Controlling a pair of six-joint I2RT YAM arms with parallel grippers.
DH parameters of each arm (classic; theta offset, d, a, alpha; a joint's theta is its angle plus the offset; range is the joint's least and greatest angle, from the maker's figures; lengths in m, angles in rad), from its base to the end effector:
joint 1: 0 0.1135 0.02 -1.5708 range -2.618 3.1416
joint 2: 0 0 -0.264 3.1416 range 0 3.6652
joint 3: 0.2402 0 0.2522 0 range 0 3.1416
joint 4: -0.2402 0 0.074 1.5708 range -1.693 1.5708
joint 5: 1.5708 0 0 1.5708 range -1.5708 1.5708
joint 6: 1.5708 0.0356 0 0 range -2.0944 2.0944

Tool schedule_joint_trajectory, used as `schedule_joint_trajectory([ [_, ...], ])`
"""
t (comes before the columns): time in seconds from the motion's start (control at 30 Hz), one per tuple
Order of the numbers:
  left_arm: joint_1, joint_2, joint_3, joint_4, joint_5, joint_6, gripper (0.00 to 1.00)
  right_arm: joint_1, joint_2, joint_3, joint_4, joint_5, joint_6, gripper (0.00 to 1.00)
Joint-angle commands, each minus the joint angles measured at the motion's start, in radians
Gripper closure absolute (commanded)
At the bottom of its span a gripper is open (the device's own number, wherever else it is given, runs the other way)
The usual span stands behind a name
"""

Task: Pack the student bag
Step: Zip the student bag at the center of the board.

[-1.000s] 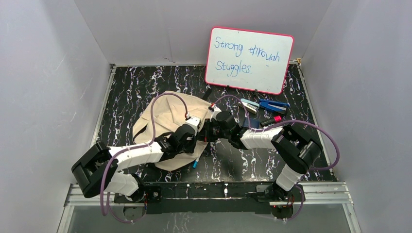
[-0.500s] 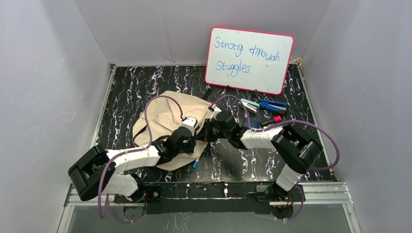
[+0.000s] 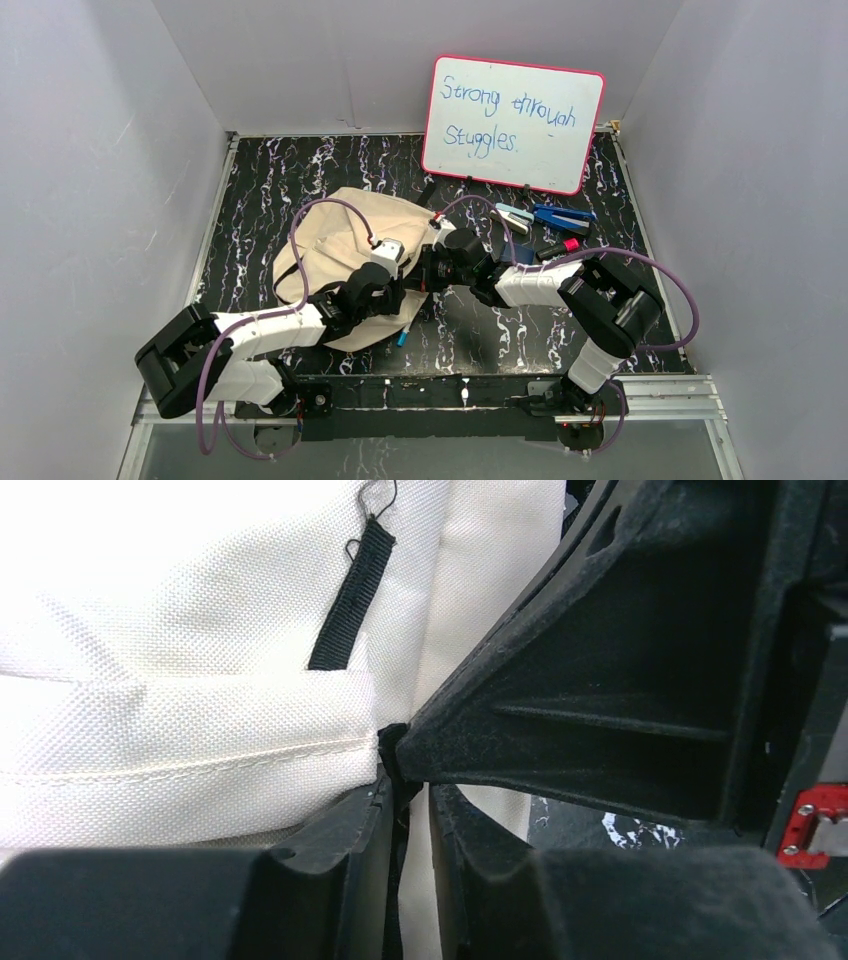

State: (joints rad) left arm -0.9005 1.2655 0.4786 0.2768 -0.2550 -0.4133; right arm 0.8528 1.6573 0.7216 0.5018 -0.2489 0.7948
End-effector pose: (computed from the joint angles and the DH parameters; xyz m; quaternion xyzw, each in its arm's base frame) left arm 0.1628 -0.1909 0.1812 0.1440 0.8459 -0.2195 0.4643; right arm 0.2137 0.2580 0.1693 -0.0910 0.8339 0.4630 0.2862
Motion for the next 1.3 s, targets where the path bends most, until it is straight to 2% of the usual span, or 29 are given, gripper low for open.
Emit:
schedule_joint_trajectory([
  [0.0,0.002,-0.024,-0.006,0.069,-0.055,-0.015,0.87,0.004,-0.027,-0.005,0.047,-0.019,0.004,1.00],
  [0.17,0.001,-0.017,-0.006,0.075,-0.081,-0.025,1.00,0.002,-0.025,-0.007,0.047,-0.022,0.006,1.00],
  [0.3,0.002,-0.023,-0.009,0.068,-0.099,-0.024,1.00,0.002,-0.027,-0.009,0.047,-0.018,0.006,1.00],
  [0.33,0.002,-0.026,-0.010,0.067,-0.099,-0.021,1.00,0.002,-0.032,-0.010,0.044,-0.012,0.006,0.97],
  [0.43,0.001,-0.036,-0.016,0.058,-0.096,-0.009,1.00,0.002,-0.068,-0.008,0.003,0.039,-0.010,0.66],
  [0.5,0.002,-0.041,-0.017,0.046,-0.094,-0.004,1.00,-0.002,-0.106,-0.004,-0.049,0.099,-0.031,0.53],
  [0.7,0.002,-0.058,-0.024,0.031,-0.075,0.001,1.00,-0.024,-0.221,-0.009,-0.183,0.324,-0.081,0.41],
  [0.83,0.001,-0.077,-0.020,0.022,-0.050,0.006,1.00,-0.051,-0.220,0.003,-0.271,0.406,-0.074,0.30],
  [1.0,0.001,-0.098,-0.013,0.013,-0.017,0.015,1.00,-0.116,-0.156,0.032,-0.302,0.370,-0.056,0.27],
  [1.27,0.001,-0.115,-0.001,-0.005,-0.023,0.028,1.00,-0.156,-0.083,0.003,-0.149,0.140,0.040,0.29],
])
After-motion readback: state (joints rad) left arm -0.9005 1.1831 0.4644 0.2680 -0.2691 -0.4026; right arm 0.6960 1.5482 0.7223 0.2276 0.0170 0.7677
